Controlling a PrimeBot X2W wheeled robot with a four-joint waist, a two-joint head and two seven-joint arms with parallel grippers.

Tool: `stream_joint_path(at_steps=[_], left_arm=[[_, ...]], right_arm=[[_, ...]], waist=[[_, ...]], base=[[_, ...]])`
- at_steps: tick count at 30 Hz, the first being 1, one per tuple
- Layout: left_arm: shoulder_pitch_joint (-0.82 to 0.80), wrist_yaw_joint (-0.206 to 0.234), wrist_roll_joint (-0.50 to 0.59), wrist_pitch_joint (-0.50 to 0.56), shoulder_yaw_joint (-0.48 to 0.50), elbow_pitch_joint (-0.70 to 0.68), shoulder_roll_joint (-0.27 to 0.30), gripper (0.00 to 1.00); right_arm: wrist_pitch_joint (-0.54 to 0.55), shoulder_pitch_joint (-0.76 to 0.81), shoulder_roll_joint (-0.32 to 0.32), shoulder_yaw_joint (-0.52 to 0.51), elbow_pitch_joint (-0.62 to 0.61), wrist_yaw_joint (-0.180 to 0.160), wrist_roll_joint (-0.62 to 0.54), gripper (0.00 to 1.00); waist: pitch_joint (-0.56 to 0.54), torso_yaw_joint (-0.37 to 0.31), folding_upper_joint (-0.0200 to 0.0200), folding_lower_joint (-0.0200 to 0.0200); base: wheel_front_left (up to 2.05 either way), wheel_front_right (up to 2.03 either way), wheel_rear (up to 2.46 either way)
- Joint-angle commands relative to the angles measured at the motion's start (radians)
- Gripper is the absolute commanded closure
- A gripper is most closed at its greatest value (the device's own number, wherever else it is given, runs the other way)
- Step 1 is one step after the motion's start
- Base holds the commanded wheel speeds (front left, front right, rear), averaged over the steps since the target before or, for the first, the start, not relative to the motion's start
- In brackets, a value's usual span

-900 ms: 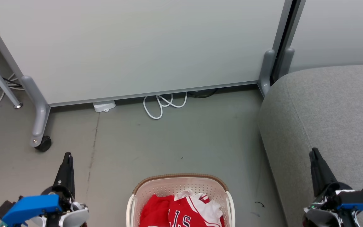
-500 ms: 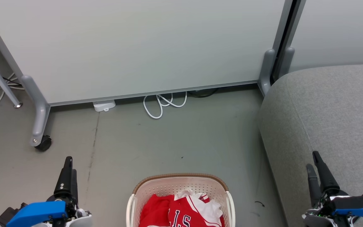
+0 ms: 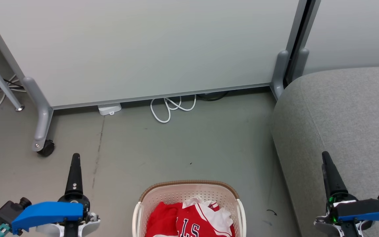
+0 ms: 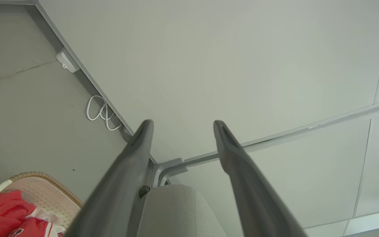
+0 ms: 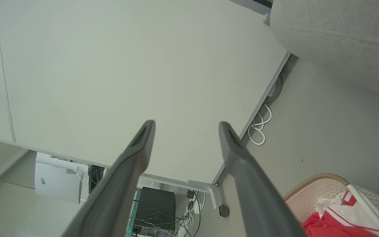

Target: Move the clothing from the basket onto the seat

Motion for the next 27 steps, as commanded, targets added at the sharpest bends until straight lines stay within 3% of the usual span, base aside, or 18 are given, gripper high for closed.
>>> stream_joint_path(at_steps=[1, 27], left_arm=[[-0.031, 0.005, 0.041, -0.011, -0.008, -0.024, 0.007, 0.00], [-0.044, 0.070, 0.549, -0.106, -0.122, -0.030, 0.009, 0.00]], right_arm=[[-0.010, -0.025, -0.005, 0.005, -0.023, 0.002, -0.036, 0.00], [-0.105, -0.026, -0.009, 0.062, -0.066, 0.003, -0.522, 0.00]], waist=[[0.000, 0.000, 0.0000, 0.0000], [0.001, 0.011, 0.0000, 0.0000]], base=[[0.00, 0.00, 0.00], [0.00, 0.00, 0.00]])
